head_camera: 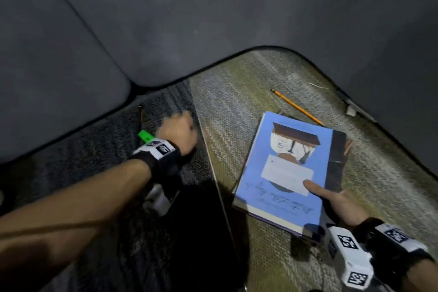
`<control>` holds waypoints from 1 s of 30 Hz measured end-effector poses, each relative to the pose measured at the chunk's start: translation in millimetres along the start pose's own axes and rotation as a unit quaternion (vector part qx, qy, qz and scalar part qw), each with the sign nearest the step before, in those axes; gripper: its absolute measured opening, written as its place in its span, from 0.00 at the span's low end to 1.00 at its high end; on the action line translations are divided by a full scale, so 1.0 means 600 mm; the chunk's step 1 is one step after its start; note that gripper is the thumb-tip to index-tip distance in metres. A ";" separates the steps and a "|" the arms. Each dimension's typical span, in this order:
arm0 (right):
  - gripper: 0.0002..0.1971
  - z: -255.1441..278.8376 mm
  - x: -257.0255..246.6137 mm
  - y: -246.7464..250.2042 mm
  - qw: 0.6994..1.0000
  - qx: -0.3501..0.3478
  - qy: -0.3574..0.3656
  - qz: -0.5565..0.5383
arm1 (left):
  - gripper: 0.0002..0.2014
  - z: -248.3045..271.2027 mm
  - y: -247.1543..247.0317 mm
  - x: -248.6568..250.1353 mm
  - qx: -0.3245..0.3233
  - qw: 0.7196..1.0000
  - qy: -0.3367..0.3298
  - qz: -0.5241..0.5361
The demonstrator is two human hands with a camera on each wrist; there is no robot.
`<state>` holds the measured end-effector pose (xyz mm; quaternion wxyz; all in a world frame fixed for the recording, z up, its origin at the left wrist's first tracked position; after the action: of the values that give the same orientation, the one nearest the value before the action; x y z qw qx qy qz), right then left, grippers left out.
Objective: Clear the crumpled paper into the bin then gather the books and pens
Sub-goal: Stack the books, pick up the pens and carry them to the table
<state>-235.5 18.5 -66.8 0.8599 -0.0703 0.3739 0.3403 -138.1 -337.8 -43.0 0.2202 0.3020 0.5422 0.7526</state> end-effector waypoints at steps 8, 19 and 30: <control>0.14 0.010 -0.009 -0.005 1.000 0.026 0.006 -0.012 | 0.31 -0.039 -0.052 -0.186 -0.084 0.958 0.266 0.060; 0.14 0.026 -0.026 -0.015 0.998 0.049 0.000 -0.042 | 0.23 -0.060 -0.022 -0.230 0.030 0.929 0.365 0.044; 0.13 0.035 -0.041 -0.025 0.999 0.038 -0.007 -0.030 | 0.25 -0.042 -0.009 -0.256 0.104 0.956 0.251 0.113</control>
<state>-225.4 1.8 -37.0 0.8743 -0.0461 0.3783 0.3007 -45.0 -454.6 -86.9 -0.0426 0.1836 0.6178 0.7634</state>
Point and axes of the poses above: each hand's wrist, its own z-axis away from the middle knuckle, its own y-axis out of the back of the hand, x = y × z, the point moved 4 cm from there along -z, towards the middle knuckle, and after that the axes turned 6 degrees about z, right-handed, at the moved point
